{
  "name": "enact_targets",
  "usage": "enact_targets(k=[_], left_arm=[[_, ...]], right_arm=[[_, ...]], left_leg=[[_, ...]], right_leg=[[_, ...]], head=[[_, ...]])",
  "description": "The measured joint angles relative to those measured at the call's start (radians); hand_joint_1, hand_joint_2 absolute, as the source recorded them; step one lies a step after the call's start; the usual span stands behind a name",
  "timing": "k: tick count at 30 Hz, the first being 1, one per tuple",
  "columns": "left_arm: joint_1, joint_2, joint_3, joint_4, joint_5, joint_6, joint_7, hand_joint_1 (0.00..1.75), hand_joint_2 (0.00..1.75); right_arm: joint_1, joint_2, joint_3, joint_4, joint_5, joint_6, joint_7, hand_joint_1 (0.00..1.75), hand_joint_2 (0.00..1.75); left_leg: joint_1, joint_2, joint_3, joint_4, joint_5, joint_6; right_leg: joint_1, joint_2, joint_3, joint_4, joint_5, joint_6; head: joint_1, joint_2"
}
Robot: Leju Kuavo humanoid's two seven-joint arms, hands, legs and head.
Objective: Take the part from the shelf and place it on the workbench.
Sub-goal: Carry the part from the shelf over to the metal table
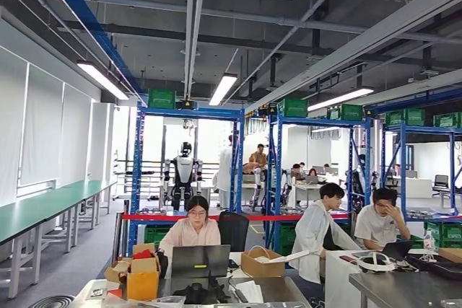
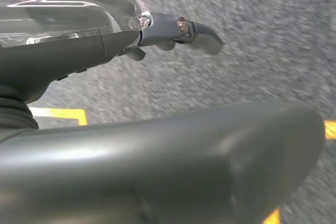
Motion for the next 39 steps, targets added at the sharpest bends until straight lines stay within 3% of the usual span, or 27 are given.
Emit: enact_targets(k=[2, 3, 5, 7, 8, 9, 10, 12, 14, 17, 19, 20, 22, 24, 25, 27, 29, 32, 34, 36, 37, 39], left_arm=[[0.001, 0.002, 0.000, -0.001, -0.001, 0.001, -0.001, 0.00, 1.75], [0.001, 0.003, 0.000, -0.001, -0.001, 0.001, -0.001, 0.00, 1.75], [-0.002, 0.005, 0.000, -0.001, -0.001, 0.002, -0.002, 0.00, 1.75], [-0.003, 0.006, 0.000, -0.001, -0.002, 0.002, -0.002, 0.00, 1.75], [-0.003, 0.006, 0.000, -0.001, -0.002, 0.003, -0.002, 0.00, 1.75], [-0.002, 0.006, 0.000, -0.001, -0.002, 0.003, -0.001, 0.00, 1.75], [-0.002, 0.006, 0.000, -0.001, -0.002, 0.003, -0.001, 0.00, 1.75], [-0.003, 0.005, 0.000, -0.001, -0.003, 0.002, -0.001, 0.00, 1.75], [-0.005, 0.005, 0.000, -0.001, -0.003, 0.002, -0.001, 0.00, 1.75], [-0.004, 0.006, 0.000, -0.001, -0.003, 0.001, -0.001, 0.00, 1.75], [-0.006, 0.006, 0.000, -0.001, -0.003, 0.000, -0.002, 0.00, 1.75], [-0.007, 0.006, 0.001, -0.001, -0.004, -0.001, -0.002, 0.00, 1.75], [-0.008, 0.008, 0.001, -0.001, -0.004, -0.001, -0.003, 0.00, 1.75], [-0.003, 0.009, 0.001, -0.001, -0.004, -0.001, -0.003, 0.00, 1.75], [-0.002, 0.009, 0.002, -0.001, -0.004, -0.001, -0.002, 0.00, 1.75], [0.000, 0.009, 0.003, -0.001, -0.003, 0.000, -0.002, 0.00, 1.75], [0.002, 0.011, 0.005, -0.001, -0.003, 0.001, -0.002, 0.00, 1.75], [0.005, 0.014, 0.008, -0.001, -0.003, 0.003, -0.003, 0.00, 1.75], [0.005, 0.015, 0.009, -0.001, -0.003, 0.004, -0.004, 0.00, 1.75], [0.004, 0.015, 0.009, -0.001, -0.003, 0.004, -0.004, 0.00, 1.75], [0.004, 0.015, 0.010, -0.001, -0.003, 0.004, -0.004, 0.00, 1.75], [0.005, 0.015, 0.010, -0.001, -0.003, 0.004, -0.004, 0.00, 1.75]], right_arm=[[0.001, 0.002, -0.001, -0.004, -0.001, 0.000, -0.001, 1.75, 1.75], [0.000, 0.002, -0.001, -0.006, -0.001, 0.000, -0.001, 1.75, 1.75], [0.000, 0.002, -0.002, -0.008, -0.001, 0.001, -0.002, 1.75, 1.75], [0.003, 0.002, -0.004, -0.008, -0.001, 0.001, -0.001, 1.75, 1.75], [0.004, 0.002, -0.005, -0.008, -0.001, 0.001, -0.001, 1.75, 1.75], [0.005, 0.002, -0.006, -0.008, -0.002, 0.001, -0.001, 1.75, 1.75], [0.005, 0.002, -0.007, -0.008, -0.002, 0.001, -0.001, 1.75, 1.75], [0.005, 0.002, -0.010, -0.008, -0.002, 0.001, -0.001, 1.75, 1.75], [0.006, 0.003, -0.013, -0.009, -0.002, 0.002, -0.001, 1.75, 1.75], [0.007, 0.004, -0.015, -0.012, -0.005, 0.003, -0.001, 1.75, 1.75], [0.005, 0.006, -0.016, -0.013, -0.006, 0.004, -0.001, 1.75, 1.75], [0.005, 0.007, -0.016, -0.014, -0.006, 0.004, 0.000, 1.75, 1.75], [0.007, 0.008, -0.016, -0.013, -0.007, 0.002, 0.002, 1.75, 1.75], [0.012, 0.009, -0.016, -0.013, -0.008, 0.000, 0.005, 1.75, 1.75], [0.013, 0.009, -0.016, -0.013, -0.009, -0.001, 0.005, 1.75, 1.75], [0.013, 0.009, -0.017, -0.012, -0.013, -0.004, 0.005, 1.75, 1.75], [0.014, 0.009, -0.018, -0.010, -0.016, -0.008, 0.008, 1.75, 1.75], [0.017, 0.010, -0.020, -0.009, -0.019, -0.011, 0.015, 1.75, 1.75], [0.016, 0.011, -0.021, -0.010, -0.020, -0.011, 0.015, 1.75, 1.75], [0.015, 0.011, -0.023, -0.010, -0.022, -0.013, 0.018, 1.75, 1.75], [0.016, 0.011, -0.023, -0.009, -0.025, -0.015, 0.021, 1.75, 1.75], [0.020, 0.010, -0.023, -0.008, -0.031, -0.020, 0.033, 1.75, 1.75]], left_leg=[[-0.005, -0.004, 0.013, -0.003, -0.007, 0.017], [-0.006, -0.006, 0.024, -0.004, -0.014, 0.023], [-0.008, -0.007, 0.049, -0.008, -0.032, 0.033], [-0.013, -0.008, 0.075, -0.009, -0.052, 0.037], [-0.015, -0.009, 0.090, -0.010, -0.064, 0.037], [-0.016, -0.011, 0.105, -0.010, -0.075, 0.037], [-0.017, -0.013, 0.121, -0.010, -0.086, 0.036], [-0.018, -0.016, 0.148, -0.013, -0.106, 0.031], [-0.019, -0.020, 0.167, -0.022, -0.120, 0.021], [-0.021, -0.020, 0.187, -0.022, -0.109, 0.005], [-0.022, -0.016, 0.178, 0.019, -0.116, 0.001], [-0.022, -0.013, 0.152, 0.065, -0.133, -0.001], [-0.022, -0.011, 0.072, 0.176, -0.184, -0.006], [-0.023, -0.011, 0.018, 0.215, -0.203, -0.008], [-0.023, -0.011, 0.012, 0.188, -0.181, -0.007], [-0.027, -0.009, 0.025, 0.080, -0.087, 0.002], [-0.036, -0.006, 0.035, 0.002, -0.026, 0.013], [-0.040, -0.006, 0.047, -0.022, -0.026, 0.029], [-0.033, -0.007, 0.073, -0.033, -0.037, 0.038], [-0.027, -0.008, 0.099, -0.038, -0.055, 0.042], [-0.025, -0.008, 0.110, -0.038, -0.065, 0.041], [-0.022, -0.008, 0.139, -0.038, -0.090, 0.038]], right_leg=[[-0.007, 0.000, -0.004, 0.024, 0.003, 0.010], [-0.009, 0.000, -0.023, 0.065, 0.007, 0.013], [-0.010, 0.000, -0.104, 0.198, -0.012, 0.018], [-0.010, 0.000, -0.197, 0.309, -0.068, 0.016], [-0.009, 0.000, -0.228, 0.325, -0.085, 0.013], [-0.007, 0.000, -0.244, 0.312, -0.082, 0.009], [-0.003, 0.001, -0.245, 0.268, -0.051, 0.003], [0.008, 0.002, -0.226, 0.148, 0.054, -0.011], [0.017, 0.005, -0.211, 0.080, 0.104, -0.024], [0.015, 0.007, -0.182, 0.051, 0.112, -0.039], [0.011, 0.005, -0.152, 0.034, 0.114, -0.048], [0.011, 0.003, -0.142, 0.030, 0.109, -0.051], [0.013, 0.003, -0.128, 0.029, 0.094, -0.058], [0.015, 0.006, -0.109, 0.029, 0.075, -0.059], [0.016, 0.007, -0.096, 0.030, 0.065, -0.058], [0.018, 0.006, -0.065, 0.030, 0.041, -0.054], [0.017, 0.006, -0.051, 0.027, 0.022, -0.045], [0.015, 0.007, -0.049, 0.035, 0.019, -0.026], [0.015, 0.006, -0.075, 0.101, 0.026, -0.014], [0.009, 0.005, -0.154, 0.225, 0.006, -0.001], [0.005, 0.005, -0.200, 0.281, -0.020, 0.003], [-0.001, 0.005, -0.264, 0.322, -0.063, 0.010]], head=[[0.000, 0.000], [0.000, 0.000], [0.000, 0.000], [0.000, 0.000], [0.000, 0.000], [0.000, 0.000], [0.000, 0.000], [0.000, 0.000], [0.000, 0.000], [0.000, 0.000], [0.000, 0.000], [0.000, 0.000], [0.000, 0.000], [0.000, 0.000], [0.000, 0.000], [0.000, 0.000], [0.000, 0.000], [0.000, 0.000], [0.000, 0.000], [-0.001, 0.000], [-0.001, 0.000], [-0.001, 0.000]])
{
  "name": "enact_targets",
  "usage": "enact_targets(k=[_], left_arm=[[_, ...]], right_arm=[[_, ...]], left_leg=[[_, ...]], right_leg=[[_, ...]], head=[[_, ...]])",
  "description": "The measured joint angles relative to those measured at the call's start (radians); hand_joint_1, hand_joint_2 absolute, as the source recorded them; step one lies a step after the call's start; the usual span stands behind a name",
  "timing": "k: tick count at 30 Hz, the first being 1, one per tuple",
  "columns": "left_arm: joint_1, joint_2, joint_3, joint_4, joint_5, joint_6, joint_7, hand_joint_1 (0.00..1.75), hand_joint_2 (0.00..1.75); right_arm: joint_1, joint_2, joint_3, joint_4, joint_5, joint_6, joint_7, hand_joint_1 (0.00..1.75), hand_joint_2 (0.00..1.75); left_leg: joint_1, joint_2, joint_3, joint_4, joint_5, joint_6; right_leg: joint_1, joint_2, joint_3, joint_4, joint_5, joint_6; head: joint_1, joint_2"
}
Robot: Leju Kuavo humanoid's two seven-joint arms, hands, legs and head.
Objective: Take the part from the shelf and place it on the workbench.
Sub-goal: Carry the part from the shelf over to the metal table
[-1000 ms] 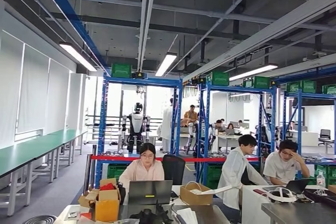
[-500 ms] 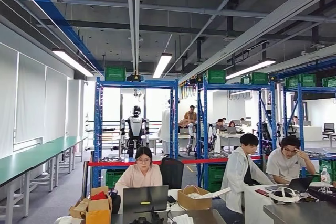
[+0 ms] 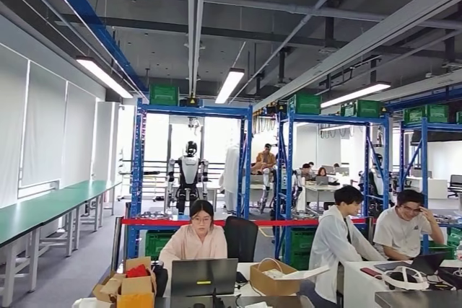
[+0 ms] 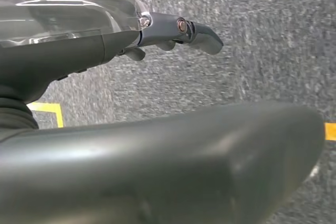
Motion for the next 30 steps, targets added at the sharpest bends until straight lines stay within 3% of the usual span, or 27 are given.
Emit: enact_targets(k=[1, 2, 4, 5, 6, 8, 10, 12, 14, 16, 17, 18, 20, 21, 22, 24, 26, 27, 29, 30], left_arm=[[0.000, 0.000, 0.000, 0.000, 0.000, 0.000, 0.000, 0.00, 1.75], [0.000, 0.000, 0.000, 0.000, 0.000, 0.000, 0.000, 0.00, 1.75], [-0.001, -0.001, 0.001, 0.000, 0.000, 0.000, 0.000, 0.00, 1.75], [-0.004, -0.001, 0.002, 0.000, 0.000, 0.000, 0.000, 0.00, 1.75], [-0.005, -0.002, 0.003, 0.000, 0.002, 0.001, -0.001, 0.00, 1.75], [-0.007, -0.002, 0.006, 0.000, 0.005, 0.002, -0.002, 0.00, 1.75], [-0.009, -0.003, 0.009, 0.000, 0.007, 0.002, -0.005, 0.00, 1.75], [-0.011, -0.004, 0.011, 0.000, 0.008, 0.001, -0.006, 0.00, 1.75], [-0.008, -0.004, 0.013, 0.000, 0.007, 0.002, -0.007, 0.00, 1.75], [-0.003, -0.004, 0.014, 0.000, 0.005, 0.001, -0.008, 0.00, 1.75], [-0.002, -0.004, 0.014, 0.000, 0.004, 0.001, -0.008, 0.00, 1.75], [-0.001, -0.004, 0.014, 0.000, 0.002, 0.001, -0.008, 0.00, 1.75], [0.000, -0.004, 0.014, 0.000, 0.000, 0.000, -0.008, 0.00, 1.75], [0.000, -0.004, 0.014, 0.000, -0.001, 0.000, -0.008, 0.00, 1.75], [0.000, -0.004, 0.014, 0.000, -0.002, -0.001, -0.008, 0.00, 1.75], [-0.005, -0.004, 0.014, 0.000, -0.003, -0.002, -0.008, 0.00, 1.75], [-0.007, -0.003, 0.014, 0.000, -0.003, -0.002, -0.008, 0.00, 1.75], [-0.007, -0.003, 0.014, 0.000, -0.003, -0.002, -0.009, 0.00, 1.75], [-0.007, -0.002, 0.014, 0.000, -0.004, -0.002, -0.009, 0.00, 1.75], [-0.007, -0.002, 0.014, 0.000, -0.005, -0.002, -0.009, 0.00, 1.75]], right_arm=[[0.001, -0.001, 0.000, 0.000, -0.002, -0.002, 0.005, 1.75, 1.75], [0.001, -0.002, 0.000, 0.000, -0.004, -0.004, 0.010, 1.75, 1.75], [0.000, -0.005, 0.000, 0.002, -0.006, -0.006, 0.013, 1.75, 1.75], [0.000, -0.006, 0.000, 0.003, -0.006, -0.008, 0.016, 1.75, 1.75], [0.000, -0.007, 0.000, 0.004, -0.008, -0.012, 0.022, 1.75, 1.75], [0.000, -0.008, 0.000, 0.005, -0.013, -0.027, 0.042, 1.75, 1.75], [-0.001, -0.010, 0.000, 0.008, -0.018, -0.040, 0.056, 1.75, 1.75], [-0.004, -0.012, 0.000, 0.010, -0.017, -0.044, 0.056, 1.75, 1.75], [-0.006, -0.014, 0.000, 0.012, -0.006, -0.048, 0.045, 1.75, 1.75], [-0.006, -0.017, 0.001, 0.013, 0.008, -0.051, 0.029, 1.75, 1.75], [-0.006, -0.018, 0.001, 0.013, 0.012, -0.052, 0.021, 1.75, 1.75], [-0.006, -0.019, 0.001, 0.013, 0.015, -0.053, 0.016, 1.75, 1.75], [-0.008, -0.023, 0.001, 0.014, 0.021, -0.052, 0.012, 1.75, 1.75], [-0.010, -0.026, 0.002, 0.015, 0.026, -0.051, 0.012, 1.75, 1.75], [-0.013, -0.029, 0.003, 0.015, 0.032, -0.049, 0.011, 1.75, 1.75], [-0.019, -0.034, 0.005, 0.015, 0.040, -0.044, 0.010, 1.75, 1.75], [-0.024, -0.038, 0.006, 0.014, 0.044, -0.041, 0.007, 1.75, 1.75], [-0.026, -0.039, 0.006, 0.014, 0.046, -0.040, 0.004, 1.75, 1.75], [-0.027, -0.043, 0.007, 0.015, 0.054, -0.036, -0.005, 1.75, 1.75], [-0.027, -0.045, 0.007, 0.015, 0.057, -0.035, -0.008, 1.75, 1.75]], left_leg=[[0.002, 0.000, 0.018, 0.000, -0.013, -0.003], [0.003, -0.001, 0.037, 0.000, -0.028, -0.005], [0.006, -0.003, 0.068, -0.003, -0.054, -0.013], [0.006, -0.003, 0.077, -0.008, -0.064, -0.019], [0.006, -0.003, 0.083, -0.014, -0.068, -0.025], [0.006, -0.002, 0.093, -0.020, -0.062, -0.038], [0.007, 0.000, 0.073, 0.034, -0.045, -0.045], [0.006, 0.001, -0.005, 0.160, -0.055, -0.046], [0.005, 0.001, -0.094, 0.258, -0.116, -0.048], [0.006, 0.002, -0.141, 0.259, -0.165, -0.048], [0.006, 0.002, -0.148, 0.224, -0.155, -0.048], [0.007, 0.002, -0.148, 0.175, -0.112, -0.046], [0.004, 0.003, -0.143, 0.089, 0.016, -0.043], [0.001, 0.003, -0.140, 0.069, 0.062, -0.039], [-0.003, 0.003, -0.138, 0.064, 0.082, -0.034], [-0.004, 0.001, -0.130, 0.065, 0.072, -0.021], [0.000, -0.002, -0.116, 0.060, 0.057, -0.010], [0.001, -0.004, -0.107, 0.059, 0.048, -0.006], [0.001, -0.013, -0.083, 0.057, 0.027, -0.003], [0.001, -0.019, -0.068, 0.057, 0.014, -0.003]], right_leg=[[-0.001, 0.000, -0.011, -0.023, 0.005, 0.001], [-0.002, 0.000, -0.010, -0.073, 0.037, 0.001], [0.001, -0.001, 0.003, -0.189, 0.157, -0.002], [0.004, -0.002, 0.006, -0.227, 0.201, -0.008], [0.007, -0.001, 0.007, -0.247, 0.225, -0.015], [0.008, 0.001, 0.018, -0.259, 0.216, -0.032], [0.005, 0.001, 0.047, -0.274, 0.205, -0.045], [0.004, 0.000, 0.077, -0.283, 0.187, -0.052], [0.005, 0.001, 0.107, -0.285, 0.162, -0.056], [0.005, 0.004, 0.145, -0.285, 0.132, -0.055], [0.005, 0.005, 0.167, -0.285, 0.116, -0.053], [0.005, 0.005, 0.189, -0.285, 0.098, -0.050], [0.007, 0.006, 0.227, -0.280, 0.062, -0.039], [0.008, 0.007, 0.238, -0.279, 0.049, -0.033], [0.007, 0.009, 0.244, -0.275, 0.041, -0.027], [0.003, 0.010, 0.226, -0.239, 0.053, -0.016], [0.000, 0.007, 0.164, -0.139, 0.072, -0.004], [0.000, 0.004, 0.123, -0.080, 0.063, 0.001], [-0.002, 0.002, 0.040, 0.013, 0.005, 0.006], [-0.002, 0.001, 0.010, 0.029, -0.023, 0.005]], head=[[0.000, 0.000], [0.000, 0.000], [0.001, 0.000], [0.001, 0.000], [0.001, 0.000], [0.000, 0.000], [0.000, 0.000], [0.000, 0.000], [0.000, 0.000], [0.000, 0.000], [0.000, 0.000], [0.000, 0.000], [0.001, 0.000], [0.001, 0.000], [0.001, 0.000], [0.000, 0.000], [0.000, 0.000], [0.000, 0.000], [0.000, 0.000], [0.000, 0.000]])
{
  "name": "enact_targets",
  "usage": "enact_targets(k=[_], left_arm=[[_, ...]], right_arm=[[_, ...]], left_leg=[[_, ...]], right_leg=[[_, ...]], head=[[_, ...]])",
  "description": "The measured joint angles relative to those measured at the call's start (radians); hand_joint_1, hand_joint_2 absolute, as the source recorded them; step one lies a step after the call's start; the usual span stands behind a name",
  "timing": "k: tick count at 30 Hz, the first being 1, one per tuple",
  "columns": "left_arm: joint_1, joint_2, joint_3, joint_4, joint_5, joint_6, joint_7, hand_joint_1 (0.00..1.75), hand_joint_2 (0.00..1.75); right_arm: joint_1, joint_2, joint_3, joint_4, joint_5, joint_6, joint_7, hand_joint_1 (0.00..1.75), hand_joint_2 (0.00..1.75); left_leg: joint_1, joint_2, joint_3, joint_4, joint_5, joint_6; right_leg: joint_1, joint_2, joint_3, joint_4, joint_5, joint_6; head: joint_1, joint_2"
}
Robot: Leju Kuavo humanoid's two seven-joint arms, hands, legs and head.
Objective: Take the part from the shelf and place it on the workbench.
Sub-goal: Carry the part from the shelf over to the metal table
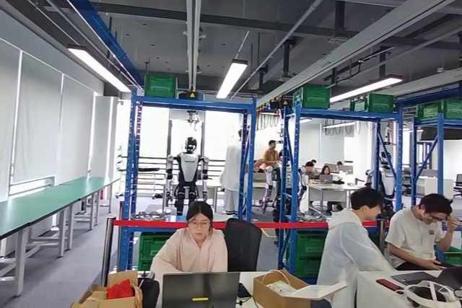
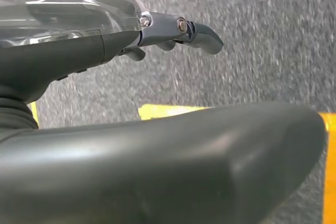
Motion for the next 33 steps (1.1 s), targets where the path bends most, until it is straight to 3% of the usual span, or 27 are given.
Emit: enact_targets(k=[1, 2, 3, 5, 6, 7, 9, 11, 12, 14, 16, 17, 20, 21, 22, 24, 26, 28, 30, 31, 32, 33], left_arm=[[0.000, 0.000, 0.000, 0.000, -0.001, 0.000, 0.000, 0.00, 1.75], [0.000, 0.000, 0.000, 0.000, -0.002, -0.001, 0.000, 0.00, 1.75], [0.000, -0.001, 0.000, 0.000, -0.004, -0.001, 0.000, 0.00, 1.75], [0.000, -0.004, 0.000, 0.000, -0.007, -0.001, 0.000, 0.00, 1.75], [0.000, -0.006, 0.000, 0.000, -0.009, -0.001, 0.000, 0.00, 1.75], [0.000, -0.008, 0.000, 0.000, -0.009, 0.000, 0.000, 0.00, 1.75], [0.001, -0.009, 0.000, 0.000, -0.010, 0.002, -0.003, 0.00, 1.75], [-0.001, -0.009, 0.000, 0.000, -0.010, 0.003, -0.007, 0.00, 1.75], [-0.003, -0.008, -0.001, 0.000, -0.010, 0.003, -0.008, 0.00, 1.75], [-0.006, -0.007, -0.001, 0.000, -0.010, 0.003, -0.009, 0.00, 1.75], [-0.005, -0.005, -0.001, 0.000, -0.010, 0.004, -0.009, 0.00, 1.75], [-0.004, -0.005, -0.001, 0.000, -0.010, 0.004, -0.009, 0.00, 1.75], [-0.006, -0.005, -0.001, 0.000, -0.010, 0.004, -0.009, 0.00, 1.75], [-0.008, -0.005, -0.001, 0.000, -0.010, 0.003, -0.010, 0.00, 1.75], [-0.009, -0.006, -0.001, 0.000, -0.010, 0.002, -0.010, 0.00, 1.75], [-0.009, -0.006, -0.001, 0.000, -0.010, 0.002, -0.010, 0.00, 1.75], [-0.008, -0.006, -0.001, 0.000, -0.011, 0.001, -0.011, 0.00, 1.75], [-0.010, -0.006, -0.001, 0.000, -0.012, 0.000, -0.015, 0.00, 1.75], [-0.011, -0.005, -0.001, 0.000, -0.013, 0.000, -0.018, 0.00, 1.75], [-0.012, -0.005, -0.001, 0.000, -0.013, -0.001, -0.019, 0.00, 1.75], [-0.012, -0.005, -0.001, 0.000, -0.014, -0.001, -0.020, 0.00, 1.75], [-0.012, -0.005, -0.001, 0.000, -0.015, -0.001, -0.020, 0.00, 1.75]], right_arm=[[0.000, -0.002, 0.000, 0.000, 0.003, 0.001, -0.003, 1.75, 1.75], [0.000, -0.003, 0.001, 0.000, 0.005, 0.002, -0.004, 1.75, 1.75], [0.000, -0.004, 0.001, 0.000, 0.006, 0.002, -0.006, 1.75, 1.75], [0.000, -0.006, 0.001, 0.000, 0.007, 0.004, -0.011, 1.75, 1.75], [0.000, -0.007, 0.001, -0.001, 0.006, 0.004, -0.012, 1.75, 1.75], [0.000, -0.008, 0.001, -0.002, 0.006, 0.004, -0.013, 1.75, 1.75], [0.000, -0.008, 0.001, -0.007, 0.004, 0.004, -0.014, 1.75, 1.75], [-0.001, -0.008, 0.001, -0.011, 0.004, 0.005, -0.015, 1.75, 1.75], [-0.001, -0.008, 0.001, -0.013, 0.004, 0.006, -0.015, 1.75, 1.75], [-0.001, -0.008, 0.000, -0.013, 0.004, 0.006, -0.016, 1.75, 1.75], [0.001, -0.008, 0.000, -0.012, 0.004, 0.008, -0.016, 1.75, 1.75], [0.001, -0.008, 0.000, -0.012, 0.004, 0.008, -0.016, 1.75, 1.75], [0.002, -0.008, 0.000, -0.013, 0.003, 0.010, -0.016, 1.75, 1.75], [0.001, -0.008, 0.000, -0.014, 0.003, 0.010, -0.016, 1.75, 1.75], [0.001, -0.008, 0.000, -0.015, 0.003, 0.010, -0.016, 1.75, 1.75], [0.000, -0.008, 0.000, -0.017, 0.003, 0.010, -0.016, 1.75, 1.75], [0.000, -0.008, 0.000, -0.020, 0.003, 0.011, -0.017, 1.75, 1.75], [0.000, -0.008, -0.001, -0.024, 0.004, 0.012, -0.018, 1.75, 1.75], [0.002, -0.010, -0.001, -0.026, 0.006, 0.013, -0.020, 1.75, 1.75], [0.005, -0.011, -0.001, -0.026, 0.008, 0.013, -0.021, 1.75, 1.75], [0.007, -0.012, -0.001, -0.026, 0.011, 0.013, -0.023, 1.75, 1.75], [0.008, -0.012, -0.001, -0.028, 0.016, 0.013, -0.026, 1.75, 1.75]], left_leg=[[0.000, -0.005, 0.017, 0.000, -0.013, 0.000], [0.000, -0.011, 0.036, 0.000, -0.027, 0.000], [0.001, -0.015, 0.055, -0.001, -0.041, -0.001], [0.002, -0.023, 0.085, -0.006, -0.064, -0.006], [0.003, -0.026, 0.093, -0.012, -0.071, -0.010], [0.003, -0.027, 0.099, -0.017, -0.071, -0.016], [0.003, -0.026, 0.103, -0.021, -0.060, -0.026], [-0.001, -0.009, 0.084, 0.023, -0.047, -0.031], [-0.002, 0.001, 0.058, 0.066, -0.053, -0.033], [-0.002, 0.013, -0.014, 0.165, -0.095, -0.037], [-0.001, 0.015, -0.069, 0.211, -0.129, -0.043], [0.001, 0.016, -0.079, 0.198, -0.117, -0.046], [0.007, 0.022, -0.047, 0.039, 0.016, -0.056], [0.006, 0.024, -0.038, -0.002, 0.044, -0.052], [0.004, 0.026, -0.035, -0.020, 0.051, -0.045], [-0.001, 0.026, -0.037, -0.023, 0.050, -0.026], [0.000, 0.024, -0.033, -0.025, 0.049, -0.017], [0.000, 0.024, -0.027, -0.026, 0.045, -0.008], [-0.003, 0.025, -0.022, -0.026, 0.040, -0.002], [-0.005, 0.024, -0.020, -0.026, 0.038, 0.000], [-0.008, 0.023, -0.017, -0.026, 0.036, 0.002], [-0.010, 0.022, -0.013, -0.026, 0.033, 0.003]], right_leg=[[0.001, 0.000, -0.019, -0.008, -0.013, -0.003], [0.003, 0.000, -0.026, -0.042, 0.000, -0.007], [0.007, 0.000, -0.024, -0.096, 0.043, -0.013], [0.017, 0.005, -0.019, -0.198, 0.171, -0.025], [0.021, 0.007, -0.018, -0.227, 0.217, -0.030], [0.024, 0.010, -0.017, -0.241, 0.241, -0.035], [0.022, 0.009, 0.000, -0.263, 0.237, -0.045], [0.016, 0.006, 0.031, -0.294, 0.234, -0.052], [0.013, 0.004, 0.047, -0.306, 0.232, -0.055], [0.013, 0.000, 0.065, -0.313, 0.220, -0.060], [0.013, -0.001, 0.082, -0.313, 0.205, -0.061], [0.012, -0.001, 0.092, -0.313, 0.197, -0.061], [0.009, -0.001, 0.122, -0.309, 0.172, -0.049], [0.010, -0.001, 0.126, -0.306, 0.165, -0.042], [0.011, -0.001, 0.126, -0.303, 0.159, -0.037], [0.011, -0.001, 0.124, -0.300, 0.152, -0.029], [0.009, -0.002, 0.120, -0.282, 0.134, -0.021], [0.007, -0.003, 0.081, -0.193, 0.085, -0.012], [0.005, -0.003, 0.010, -0.056, 0.030, -0.008], [0.005, -0.003, -0.018, -0.011, 0.022, -0.009], [0.006, -0.003, -0.028, -0.004, 0.035, -0.013], [0.008, -0.002, -0.018, -0.040, 0.068, -0.020]], head=[[0.000, 0.000], [0.000, 0.000], [0.000, 0.000], [0.000, 0.000], [0.000, 0.000], [0.000, 0.000], [0.000, 0.000], [0.000, 0.000], [0.000, 0.000], [0.000, 0.000], [0.000, 0.000], [0.000, 0.000], [0.000, 0.000], [0.000, 0.000], [0.000, 0.000], [0.000, 0.000], [0.000, 0.000], [0.000, 0.000], [0.000, 0.000], [0.000, 0.000], [0.000, 0.000], [0.000, 0.000]])
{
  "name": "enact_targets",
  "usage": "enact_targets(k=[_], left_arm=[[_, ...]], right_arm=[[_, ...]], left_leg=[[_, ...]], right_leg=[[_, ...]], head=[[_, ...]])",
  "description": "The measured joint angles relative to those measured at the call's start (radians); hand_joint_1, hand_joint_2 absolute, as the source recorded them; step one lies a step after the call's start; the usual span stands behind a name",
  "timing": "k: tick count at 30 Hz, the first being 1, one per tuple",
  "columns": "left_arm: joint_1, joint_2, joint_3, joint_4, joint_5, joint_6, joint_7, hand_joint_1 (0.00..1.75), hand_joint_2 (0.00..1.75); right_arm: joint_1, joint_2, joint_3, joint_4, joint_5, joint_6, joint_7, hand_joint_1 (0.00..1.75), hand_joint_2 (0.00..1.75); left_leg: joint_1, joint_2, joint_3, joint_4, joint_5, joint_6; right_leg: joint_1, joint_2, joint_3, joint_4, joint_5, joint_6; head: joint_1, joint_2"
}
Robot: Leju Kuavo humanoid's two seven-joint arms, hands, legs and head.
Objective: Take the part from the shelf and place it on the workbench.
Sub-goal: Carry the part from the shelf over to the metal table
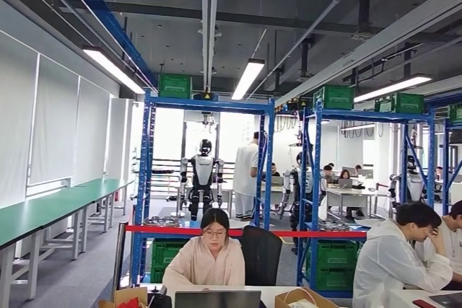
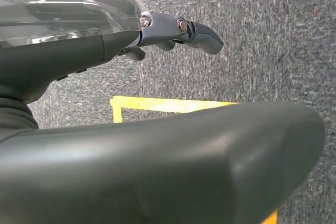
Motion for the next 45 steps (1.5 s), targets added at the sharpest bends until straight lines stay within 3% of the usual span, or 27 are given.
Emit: enact_targets(k=[2, 4, 6, 8, 10, 13, 16, 18, 19, 20, 23, 25, 27, 28, 29, 30, 31, 32, 34, 37, 39, 41, 43, 44, 45], left_arm=[[-0.001, 0.000, 0.000, 0.000, -0.003, -0.001, -0.002, 0.00, 1.75], [-0.003, -0.001, 0.000, 0.000, -0.004, -0.002, -0.005, 0.00, 1.75], [-0.004, -0.002, 0.000, 0.000, -0.005, -0.004, -0.009, 0.00, 1.75], [-0.006, -0.001, -0.001, 0.000, -0.006, -0.005, -0.014, 0.00, 1.75], [-0.010, -0.001, -0.001, 0.000, -0.007, -0.008, -0.018, 0.00, 1.75], [-0.011, 0.000, -0.001, 0.000, -0.008, -0.011, -0.020, 0.00, 1.75], [-0.011, 0.000, -0.002, 0.000, -0.009, -0.012, -0.021, 0.00, 1.75], [-0.015, 0.000, -0.008, 0.000, -0.019, -0.019, -0.026, 0.00, 1.75], [-0.018, 0.000, -0.013, 0.000, -0.027, -0.024, -0.029, 0.00, 1.75], [-0.023, 0.000, -0.019, 0.001, -0.033, -0.029, -0.031, 0.00, 1.75], [-0.029, -0.001, -0.032, 0.001, -0.044, -0.035, -0.031, 0.00, 1.75], [-0.036, -0.001, -0.040, 0.001, -0.049, -0.035, -0.028, 0.00, 1.75], [-0.044, -0.001, -0.048, 0.001, -0.050, -0.035, -0.025, 0.00, 1.75], [-0.046, -0.001, -0.050, 0.001, -0.051, -0.035, -0.023, 0.00, 1.75], [-0.048, -0.001, -0.053, 0.001, -0.050, -0.035, -0.023, 0.00, 1.75], [-0.049, -0.001, -0.055, 0.001, -0.050, -0.035, -0.022, 0.00, 1.75], [-0.050, -0.001, -0.057, 0.001, -0.050, -0.035, -0.022, 0.00, 1.75], [-0.051, -0.003, -0.059, 0.001, -0.050, -0.036, -0.022, 0.00, 1.75], [-0.055, -0.007, -0.062, 0.001, -0.050, -0.037, -0.023, 0.00, 1.75], [-0.057, -0.011, -0.069, 0.001, -0.050, -0.038, -0.024, 0.00, 1.75], [-0.059, -0.012, -0.073, 0.001, -0.049, -0.037, -0.024, 0.00, 1.75], [-0.060, -0.013, -0.075, 0.001, -0.047, -0.037, -0.024, 0.00, 1.75], [-0.059, -0.014, -0.076, 0.001, -0.045, -0.037, -0.025, 0.00, 1.75], [-0.057, -0.014, -0.076, 0.001, -0.045, -0.037, -0.025, 0.00, 1.75], [-0.056, -0.014, -0.077, 0.001, -0.045, -0.036, -0.026, 0.00, 1.75]], right_arm=[[-0.001, 0.000, -0.001, -0.009, 0.016, -0.002, -0.009, 1.75, 1.75], [-0.005, 0.000, -0.003, -0.020, 0.035, -0.010, -0.016, 1.75, 1.75], [-0.011, 0.000, -0.007, -0.028, 0.069, -0.030, -0.020, 1.75, 1.75], [-0.022, 0.000, -0.014, -0.038, 0.111, -0.060, -0.023, 1.75, 1.75], [-0.045, 0.002, -0.023, -0.044, 0.136, -0.082, -0.024, 1.75, 1.75], [-0.065, 0.003, -0.031, -0.045, 0.141, -0.092, -0.024, 1.75, 1.75], [-0.067, 0.003, -0.034, -0.045, 0.145, -0.099, -0.024, 1.75, 1.75], [-0.112, 0.006, -0.072, -0.049, 0.162, -0.146, -0.009, 1.75, 1.75], [-0.147, 0.009, -0.102, -0.051, 0.170, -0.171, 0.004, 1.75, 1.75], [-0.187, 0.012, -0.136, -0.053, 0.177, -0.191, 0.019, 1.75, 1.75], [-0.277, 0.020, -0.222, -0.053, 0.213, -0.201, 0.057, 1.75, 1.75], [-0.330, 0.026, -0.268, -0.049, 0.260, -0.209, 0.078, 1.75, 1.75], [-0.369, 0.031, -0.297, -0.041, 0.325, -0.229, 0.088, 1.75, 1.75], [-0.380, 0.033, -0.305, -0.035, 0.367, -0.245, 0.090, 1.75, 1.75], [-0.387, 0.034, -0.308, -0.028, 0.408, -0.260, 0.090, 1.75, 1.75], [-0.392, 0.035, -0.309, -0.022, 0.441, -0.273, 0.089, 1.75, 1.75], [-0.398, 0.036, -0.309, -0.016, 0.469, -0.284, 0.088, 1.75, 1.75], [-0.404, 0.037, -0.309, -0.012, 0.494, -0.296, 0.086, 1.75, 1.75], [-0.417, 0.041, -0.308, -0.006, 0.563, -0.335, 0.084, 1.75, 1.75], [-0.425, 0.045, -0.300, 0.005, 0.734, -0.419, 0.090, 1.75, 1.75], [-0.427, 0.050, -0.281, 0.020, 0.890, -0.482, 0.106, 1.75, 1.75], [-0.431, 0.057, -0.243, 0.050, 1.078, -0.554, 0.134, 1.75, 1.75], [-0.434, 0.059, -0.194, 0.096, 1.245, -0.613, 0.167, 1.75, 1.75], [-0.434, 0.060, -0.171, 0.120, 1.303, -0.632, 0.180, 1.75, 1.75], [-0.434, 0.060, -0.147, 0.145, 1.350, -0.648, 0.193, 1.75, 1.75]], left_leg=[[-0.002, -0.003, 0.007, -0.001, -0.004, 0.000], [0.000, -0.005, 0.009, -0.004, -0.006, -0.004], [0.003, -0.004, 0.010, -0.010, -0.005, -0.013], [0.001, -0.003, 0.013, -0.013, -0.010, -0.022], [0.000, -0.002, -0.009, 0.040, -0.048, -0.030], [0.004, -0.002, -0.058, 0.148, -0.107, -0.036], [0.006, -0.001, -0.076, 0.182, -0.112, -0.040], [0.014, 0.002, -0.041, 0.104, -0.057, -0.053], [0.017, 0.003, -0.024, 0.062, -0.029, -0.054], [0.017, 0.003, 0.004, 0.000, -0.001, -0.051], [0.013, 0.002, 0.002, -0.001, 0.000, -0.027], [0.015, 0.002, 0.004, -0.002, 0.002, -0.017], [0.015, 0.002, 0.005, -0.002, 0.001, -0.012], [0.014, 0.002, 0.005, -0.002, 0.000, -0.011], [0.014, 0.001, 0.006, -0.002, -0.001, -0.010], [0.013, 0.000, 0.007, -0.002, -0.002, -0.009], [0.012, -0.001, 0.009, -0.002, -0.003, -0.009], [0.012, -0.003, 0.010, -0.003, -0.004, -0.009], [0.012, -0.006, 0.009, -0.004, -0.004, -0.013], [0.013, -0.008, 0.007, -0.010, -0.002, -0.025], [0.012, -0.006, 0.007, -0.007, -0.012, -0.033], [0.010, -0.003, -0.023, 0.061, -0.055, -0.038], [0.008, -0.003, -0.085, 0.185, -0.107, -0.042], [0.008, -0.002, -0.109, 0.229, -0.117, -0.045], [0.009, -0.002, -0.118, 0.239, -0.108, -0.047]], right_leg=[[0.011, 0.001, 0.059, -0.146, 0.079, -0.020], [0.022, 0.001, 0.100, -0.244, 0.115, -0.035], [0.027, 0.001, 0.105, -0.260, 0.118, -0.041], [0.022, -0.001, 0.116, -0.280, 0.127, -0.045], [0.015, -0.004, 0.127, -0.301, 0.137, -0.048], [0.013, -0.006, 0.130, -0.305, 0.138, -0.049], [0.012, -0.006, 0.131, -0.305, 0.137, -0.048], [0.008, -0.005, 0.128, -0.285, 0.123, -0.033], [0.006, -0.004, 0.124, -0.272, 0.115, -0.024], [0.006, -0.003, 0.120, -0.261, 0.109, -0.016], [0.002, -0.002, 0.115, -0.252, 0.103, -0.007], [-0.001, -0.002, 0.091, -0.193, 0.065, 0.003], [-0.003, -0.003, 0.029, -0.058, 0.003, 0.009], [-0.004, -0.003, -0.004, 0.006, -0.018, 0.010], [-0.004, -0.002, -0.025, 0.040, -0.021, 0.010], [-0.004, -0.002, -0.027, 0.034, -0.003, 0.008], [-0.003, -0.002, -0.011, -0.013, 0.032, 0.003], [-0.001, -0.001, 0.018, -0.085, 0.075, -0.004], [0.006, 0.001, 0.069, -0.209, 0.131, -0.016], [0.012, 0.002, 0.084, -0.254, 0.135, -0.024], [0.006, -0.001, 0.094, -0.273, 0.140, -0.029], [0.002, -0.004, 0.104, -0.289, 0.147, -0.035], [0.003, -0.003, 0.106, -0.291, 0.147, -0.038], [0.004, -0.003, 0.106, -0.290, 0.146, -0.038], [0.004, -0.003, 0.106, -0.289, 0.145, -0.038]], head=[[0.000, 0.000], [0.000, 0.000], [0.000, 0.000], [0.000, 0.000], [0.000, 0.000], [0.000, 0.000], [0.000, 0.000], [0.000, 0.000], [0.000, 0.000], [0.000, 0.000], [0.000, 0.000], [0.000, 0.000], [0.000, 0.000], [0.000, 0.000], [0.000, 0.000], [0.000, 0.000], [0.000, 0.000], [0.000, 0.000], [0.000, 0.000], [0.000, 0.000], [0.000, 0.000], [0.000, 0.000], [0.000, 0.000], [0.000, 0.000], [0.000, 0.000]])
